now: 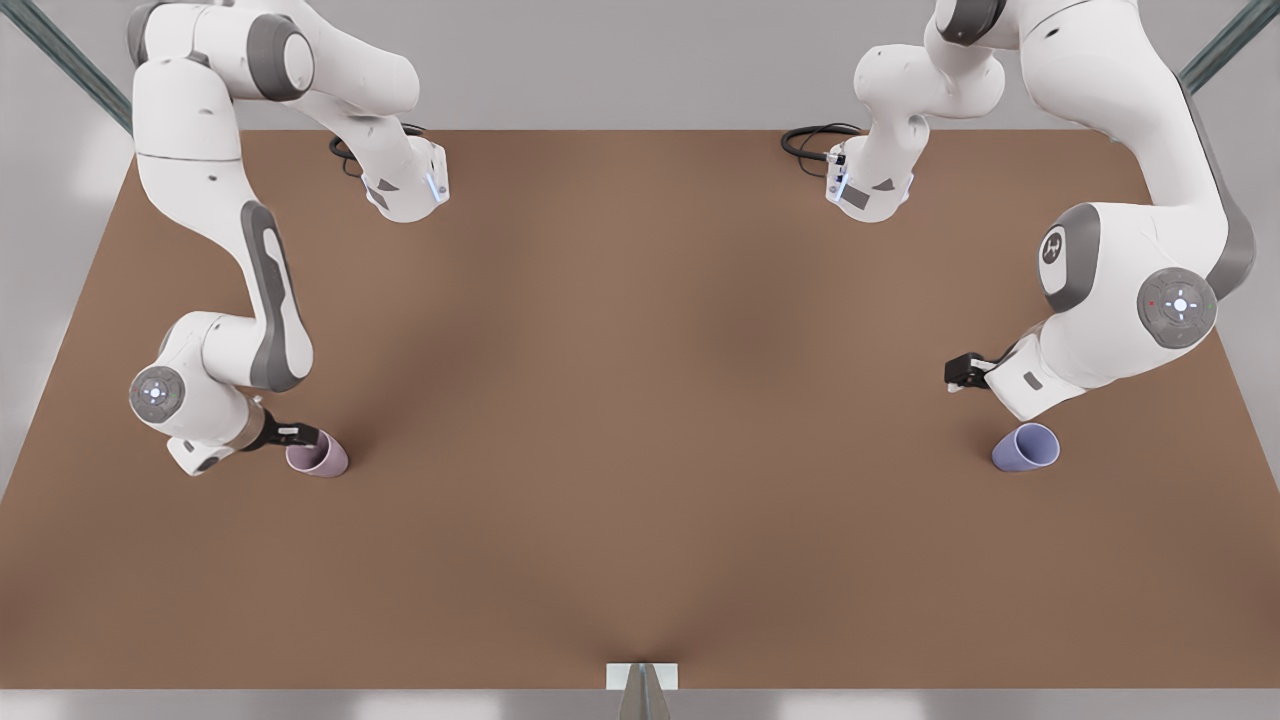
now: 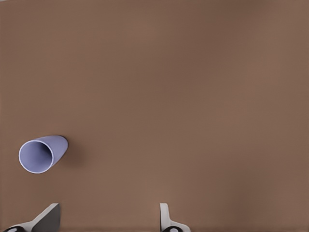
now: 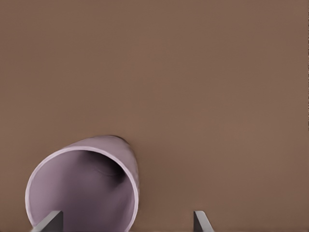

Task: Stack the cups, with the pink cup at the bottom and the purple cup at the top

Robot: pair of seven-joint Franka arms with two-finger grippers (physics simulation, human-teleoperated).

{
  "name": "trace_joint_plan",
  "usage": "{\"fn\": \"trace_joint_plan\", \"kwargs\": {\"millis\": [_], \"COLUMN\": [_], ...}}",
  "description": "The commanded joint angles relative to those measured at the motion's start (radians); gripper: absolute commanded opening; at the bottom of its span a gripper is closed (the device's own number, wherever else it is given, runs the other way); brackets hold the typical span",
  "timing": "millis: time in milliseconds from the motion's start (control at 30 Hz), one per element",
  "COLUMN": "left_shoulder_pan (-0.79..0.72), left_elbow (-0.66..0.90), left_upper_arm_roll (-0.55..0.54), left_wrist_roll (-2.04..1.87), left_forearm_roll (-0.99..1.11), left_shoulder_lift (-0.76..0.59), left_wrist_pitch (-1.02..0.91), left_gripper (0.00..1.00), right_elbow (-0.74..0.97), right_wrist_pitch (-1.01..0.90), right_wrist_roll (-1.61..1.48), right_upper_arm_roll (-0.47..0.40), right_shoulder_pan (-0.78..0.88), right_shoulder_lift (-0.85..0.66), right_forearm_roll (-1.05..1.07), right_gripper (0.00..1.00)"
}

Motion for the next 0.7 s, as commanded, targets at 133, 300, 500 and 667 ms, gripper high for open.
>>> {"fn": "trace_joint_plan", "kwargs": {"millis": [133, 300, 500, 667], "left_shoulder_pan": [0.000, 0.000, 0.000, 0.000], "left_elbow": [0.000, 0.000, 0.000, 0.000], "left_upper_arm_roll": [0.000, 0.000, 0.001, 0.003], "left_wrist_roll": [0.004, 0.004, 0.002, 0.002], "left_forearm_roll": [0.001, 0.001, 0.001, 0.001], "left_shoulder_lift": [-0.002, 0.000, 0.006, 0.005], "left_wrist_pitch": [-0.010, -0.010, -0.019, -0.021], "left_gripper": [1.00, 1.00, 1.00, 1.00], "right_elbow": [-0.002, -0.004, -0.002, -0.001], "right_wrist_pitch": [0.042, 0.041, 0.041, 0.041], "right_wrist_roll": [-0.013, -0.010, -0.005, 0.002], "right_upper_arm_roll": [0.000, 0.000, 0.001, 0.001], "right_shoulder_pan": [-0.009, -0.003, -0.005, -0.001], "right_shoulder_lift": [0.032, 0.049, 0.061, 0.063], "right_forearm_roll": [-0.002, 0.003, 0.008, 0.047], "right_gripper": [1.00, 1.00, 0.52, 0.34]}}
